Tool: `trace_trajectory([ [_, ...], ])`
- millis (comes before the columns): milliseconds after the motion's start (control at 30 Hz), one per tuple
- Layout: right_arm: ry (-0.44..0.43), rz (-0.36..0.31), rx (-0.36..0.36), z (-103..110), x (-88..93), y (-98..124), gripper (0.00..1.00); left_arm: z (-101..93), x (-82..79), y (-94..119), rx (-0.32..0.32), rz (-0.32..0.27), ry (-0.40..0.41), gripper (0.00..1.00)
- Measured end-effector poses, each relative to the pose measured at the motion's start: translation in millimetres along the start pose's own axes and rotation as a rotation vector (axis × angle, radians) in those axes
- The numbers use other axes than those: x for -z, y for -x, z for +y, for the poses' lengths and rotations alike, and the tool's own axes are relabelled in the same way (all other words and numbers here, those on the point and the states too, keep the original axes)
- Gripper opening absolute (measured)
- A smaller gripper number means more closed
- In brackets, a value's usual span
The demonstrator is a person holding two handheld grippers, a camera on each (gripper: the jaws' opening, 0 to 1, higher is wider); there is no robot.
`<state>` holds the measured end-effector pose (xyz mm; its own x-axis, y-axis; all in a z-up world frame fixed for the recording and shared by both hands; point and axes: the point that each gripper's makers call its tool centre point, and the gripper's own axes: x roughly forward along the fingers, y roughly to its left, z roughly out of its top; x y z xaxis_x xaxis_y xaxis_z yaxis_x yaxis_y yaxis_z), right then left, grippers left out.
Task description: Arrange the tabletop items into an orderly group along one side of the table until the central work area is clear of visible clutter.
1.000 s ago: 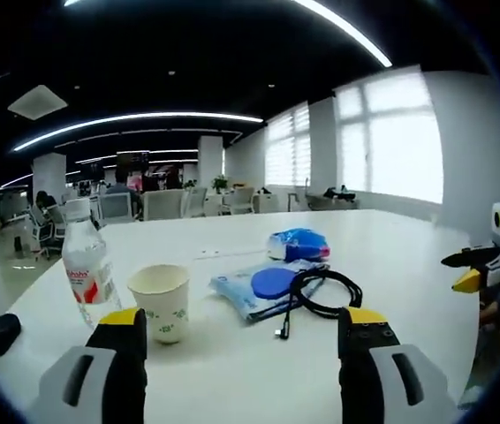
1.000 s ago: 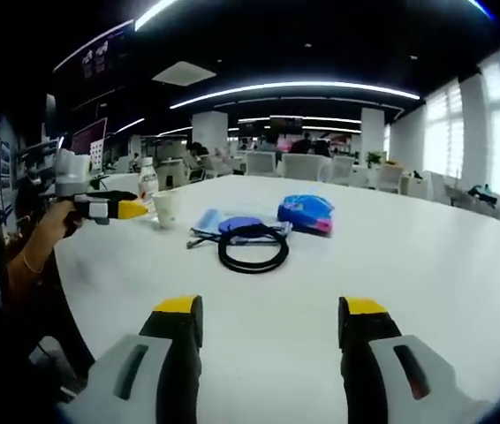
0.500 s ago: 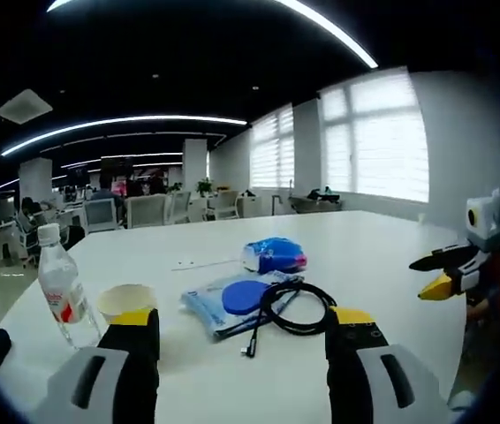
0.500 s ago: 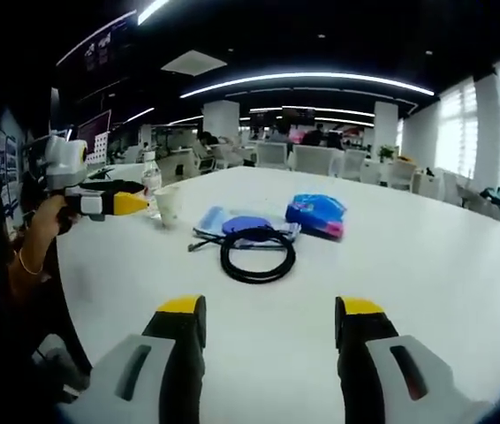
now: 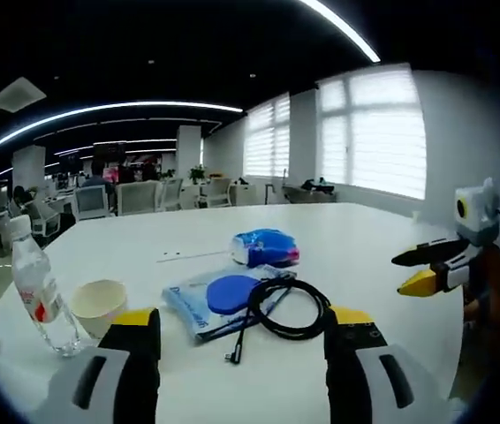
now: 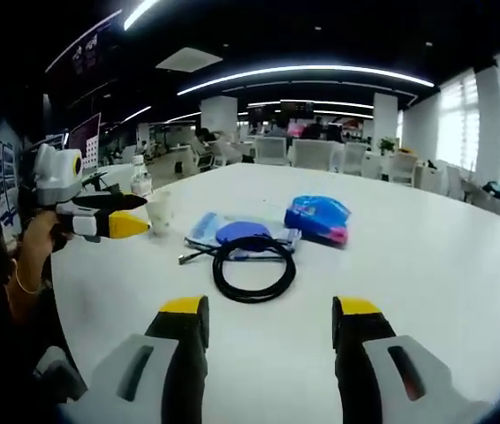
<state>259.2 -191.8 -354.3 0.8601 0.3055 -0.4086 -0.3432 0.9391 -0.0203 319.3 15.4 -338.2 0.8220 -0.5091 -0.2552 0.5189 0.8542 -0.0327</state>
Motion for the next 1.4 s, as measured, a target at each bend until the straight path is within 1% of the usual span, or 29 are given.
trace_trajectory([
  [133,-0.009,0.0,0.004,0,-3.6,-10,0.54,-2.9,-0.2,-8,0.009,0.005,0.004,0.69],
  [200,-0.011,0.007,0.007,0,-3.8,-16,0.53,-8.2,1.6,-13,0.031,0.015,0.004,0.69],
  [333,-0.02,0.016,0.0,3,-3.8,-28,0.53,-14.5,4.2,-23,0.05,0.03,0.002,0.67],
  [500,-0.009,0.045,0.042,-2,0.8,-44,0.53,-19.2,8.7,-36,0.065,0.047,-0.005,0.67],
  [533,-0.013,0.049,0.04,-2,1.6,-48,0.53,-20.5,9.1,-39,0.068,0.045,-0.023,0.67],
  [667,-0.057,0.051,0.02,-4,2.7,-61,0.52,-18.5,11.3,-50,0.059,0.05,-0.033,0.67],
  [767,-0.077,0.063,0.039,-10,6.4,-71,0.51,-18.6,14.2,-57,0.06,0.061,-0.022,0.66],
  [800,-0.083,0.07,0.044,-12,7.9,-74,0.5,-19.4,17.0,-60,0.062,0.074,-0.024,0.66],
  [867,-0.09,0.077,0.046,-13,9.7,-79,0.49,-19.5,18.9,-63,0.061,0.08,-0.022,0.63],
  [933,-0.095,0.08,0.046,-14,10.4,-81,0.48,-19.8,19.8,-65,0.062,0.082,-0.023,0.62],
  [1033,-0.106,0.08,0.041,-12,10.8,-87,0.47,-19.2,24.5,-73,0.061,0.093,-0.016,0.61],
  [1100,-0.104,0.065,0.051,-12,8.5,-91,0.47,-18.6,28.1,-78,0.059,0.105,-0.012,0.61],
  [1233,-0.092,0.082,0.072,-16,13.2,-100,0.46,-20.1,34.2,-86,0.059,0.119,-0.01,0.6],
  [1333,-0.135,0.084,0.062,-11,18.2,-110,0.44,-23.2,37.3,-94,0.07,0.118,-0.005,0.6],
  [1400,-0.14,0.086,0.07,-9,20.3,-116,0.43,-24.3,41.3,-98,0.076,0.13,0.009,0.59],
])
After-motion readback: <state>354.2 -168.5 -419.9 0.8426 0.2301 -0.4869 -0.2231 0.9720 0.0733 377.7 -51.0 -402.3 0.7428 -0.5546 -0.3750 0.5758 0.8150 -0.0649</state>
